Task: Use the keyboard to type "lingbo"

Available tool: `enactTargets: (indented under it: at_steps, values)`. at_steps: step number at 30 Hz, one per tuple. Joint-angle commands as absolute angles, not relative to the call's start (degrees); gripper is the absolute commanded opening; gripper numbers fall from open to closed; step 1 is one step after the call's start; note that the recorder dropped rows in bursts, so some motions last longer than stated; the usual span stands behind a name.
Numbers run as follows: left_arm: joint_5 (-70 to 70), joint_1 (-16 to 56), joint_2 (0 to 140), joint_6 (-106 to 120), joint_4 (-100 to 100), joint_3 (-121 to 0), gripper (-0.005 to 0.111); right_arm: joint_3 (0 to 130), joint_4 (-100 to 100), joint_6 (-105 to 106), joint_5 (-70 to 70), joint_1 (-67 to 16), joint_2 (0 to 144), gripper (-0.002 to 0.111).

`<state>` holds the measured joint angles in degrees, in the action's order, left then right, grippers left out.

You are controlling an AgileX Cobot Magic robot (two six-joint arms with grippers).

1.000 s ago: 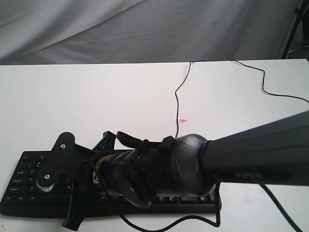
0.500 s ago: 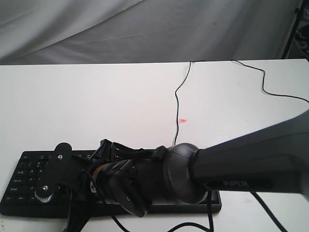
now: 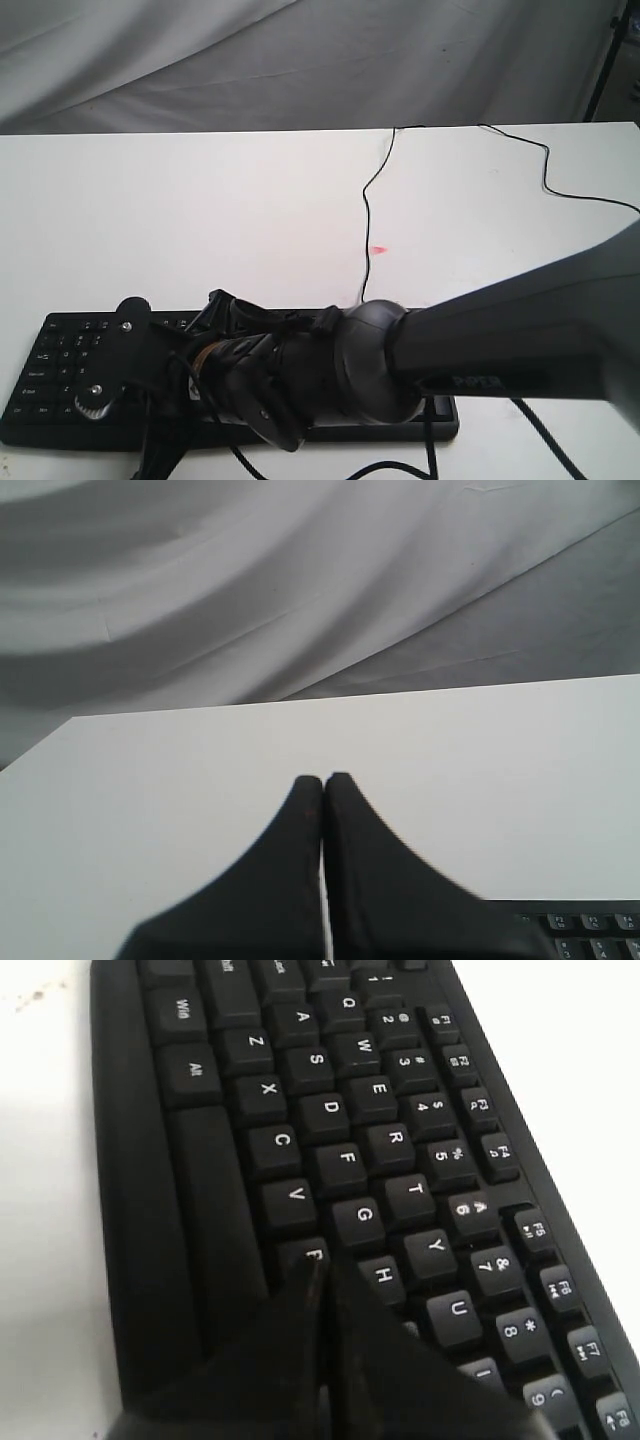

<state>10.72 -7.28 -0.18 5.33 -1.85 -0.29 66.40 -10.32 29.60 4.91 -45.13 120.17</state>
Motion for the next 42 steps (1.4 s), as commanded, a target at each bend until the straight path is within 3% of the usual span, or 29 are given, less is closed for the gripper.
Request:
enactTargets:
  at_steps: [1,34,42]
  values:
    - [10.48,-7.07,0.00,5.18,-1.82,0.00,0.001,66.77,-10.55,29.99,5.54,-44.57,120.42,0.000]
    - [10.48,-7.07,0.00,5.18,-1.82,0.00,0.001,66.77,-11.01,29.99,4.40,-44.57,118.54,0.000]
    - [10.48,-7.07,0.00,5.18,-1.82,0.00,0.001,75.02,-9.53,30.87,-3.87,-44.40,118.39,0.000]
